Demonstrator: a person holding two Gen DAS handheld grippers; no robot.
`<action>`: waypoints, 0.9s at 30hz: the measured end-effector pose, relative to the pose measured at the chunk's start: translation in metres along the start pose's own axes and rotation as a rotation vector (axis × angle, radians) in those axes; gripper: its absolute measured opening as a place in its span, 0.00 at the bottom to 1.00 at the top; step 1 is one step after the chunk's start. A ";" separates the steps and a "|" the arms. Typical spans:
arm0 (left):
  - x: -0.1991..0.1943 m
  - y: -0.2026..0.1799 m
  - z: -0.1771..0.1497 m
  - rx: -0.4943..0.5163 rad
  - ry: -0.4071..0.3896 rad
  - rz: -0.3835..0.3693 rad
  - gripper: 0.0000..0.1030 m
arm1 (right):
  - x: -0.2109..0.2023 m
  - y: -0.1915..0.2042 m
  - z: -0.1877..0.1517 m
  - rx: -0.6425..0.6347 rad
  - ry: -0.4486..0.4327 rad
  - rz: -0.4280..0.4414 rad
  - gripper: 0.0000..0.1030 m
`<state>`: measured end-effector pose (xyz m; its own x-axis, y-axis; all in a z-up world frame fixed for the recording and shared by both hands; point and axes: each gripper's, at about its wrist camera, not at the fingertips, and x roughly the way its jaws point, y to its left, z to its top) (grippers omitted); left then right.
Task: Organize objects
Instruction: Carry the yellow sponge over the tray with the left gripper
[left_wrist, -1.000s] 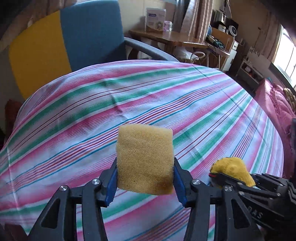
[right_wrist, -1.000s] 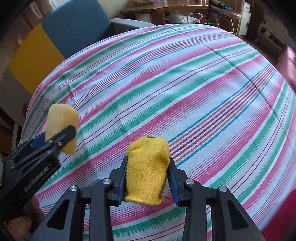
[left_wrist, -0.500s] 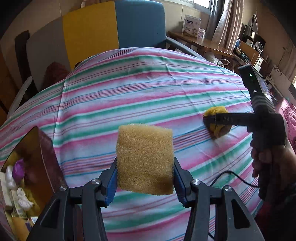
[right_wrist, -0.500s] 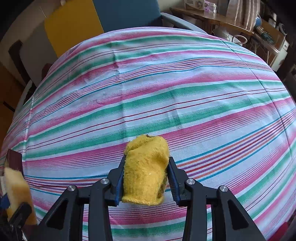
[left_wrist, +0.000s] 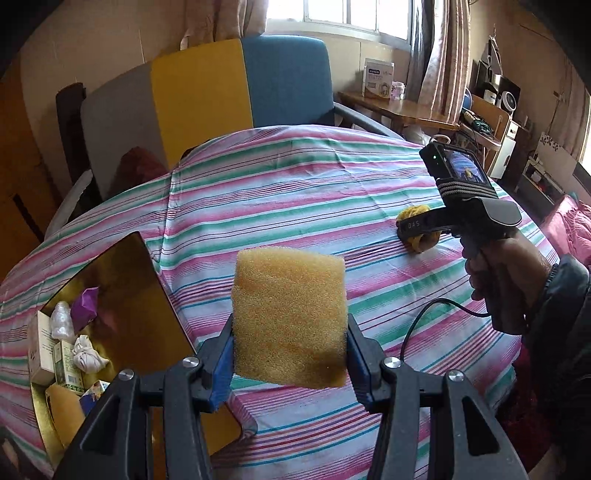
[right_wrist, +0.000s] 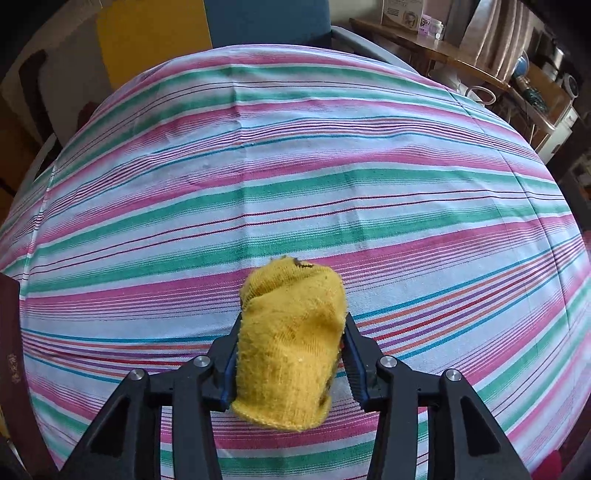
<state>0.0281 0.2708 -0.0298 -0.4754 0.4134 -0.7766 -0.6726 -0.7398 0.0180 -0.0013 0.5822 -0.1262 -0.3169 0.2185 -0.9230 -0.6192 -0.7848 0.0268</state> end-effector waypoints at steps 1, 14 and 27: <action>-0.003 0.002 -0.001 -0.004 -0.005 -0.001 0.51 | 0.000 0.000 -0.001 -0.003 -0.002 -0.001 0.47; -0.020 0.031 -0.020 -0.068 -0.010 0.011 0.51 | 0.004 0.002 0.000 -0.010 -0.003 0.010 0.57; -0.020 0.052 -0.037 -0.134 0.019 0.000 0.51 | 0.002 -0.011 0.003 0.015 0.002 0.020 0.67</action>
<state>0.0238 0.2045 -0.0368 -0.4642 0.4042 -0.7881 -0.5900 -0.8047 -0.0652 0.0027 0.5926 -0.1275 -0.3275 0.2015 -0.9231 -0.6234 -0.7803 0.0508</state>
